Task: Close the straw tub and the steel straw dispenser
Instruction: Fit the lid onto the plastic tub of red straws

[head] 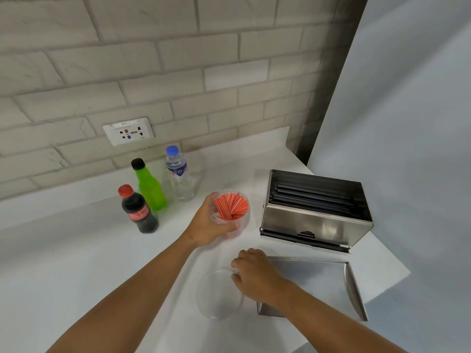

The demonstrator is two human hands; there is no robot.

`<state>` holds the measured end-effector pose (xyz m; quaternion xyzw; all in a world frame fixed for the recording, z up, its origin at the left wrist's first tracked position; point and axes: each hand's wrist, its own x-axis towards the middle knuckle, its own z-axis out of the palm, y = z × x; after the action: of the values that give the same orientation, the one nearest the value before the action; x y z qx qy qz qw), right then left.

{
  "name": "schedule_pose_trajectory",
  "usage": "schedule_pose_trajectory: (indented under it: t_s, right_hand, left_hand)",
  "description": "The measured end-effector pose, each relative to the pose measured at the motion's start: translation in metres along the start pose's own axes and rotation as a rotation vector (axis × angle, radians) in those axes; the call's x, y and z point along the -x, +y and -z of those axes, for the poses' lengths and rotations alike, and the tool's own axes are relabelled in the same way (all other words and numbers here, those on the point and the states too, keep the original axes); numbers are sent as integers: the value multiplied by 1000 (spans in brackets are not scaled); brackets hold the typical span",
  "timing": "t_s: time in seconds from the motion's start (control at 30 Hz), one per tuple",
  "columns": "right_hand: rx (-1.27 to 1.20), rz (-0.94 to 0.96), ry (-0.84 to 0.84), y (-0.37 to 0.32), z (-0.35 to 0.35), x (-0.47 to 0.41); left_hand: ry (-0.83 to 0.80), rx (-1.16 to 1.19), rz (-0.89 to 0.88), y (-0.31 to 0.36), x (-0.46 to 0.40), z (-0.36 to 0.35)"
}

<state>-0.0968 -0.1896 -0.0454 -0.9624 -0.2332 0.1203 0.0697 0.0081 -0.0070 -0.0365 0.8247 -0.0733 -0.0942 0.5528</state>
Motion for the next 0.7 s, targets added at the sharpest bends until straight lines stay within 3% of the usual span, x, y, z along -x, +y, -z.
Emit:
schedule_pose_trajectory:
  t_s: [0.3, 0.7]
  right_hand:
    - [25, 34, 114, -10, -1, -1]
    - [-652, -165, 257, 21, 62, 56]
  left_hand:
    - [63, -94, -162, 33, 25, 16]
    - [76, -82, -290, 83, 64, 13]
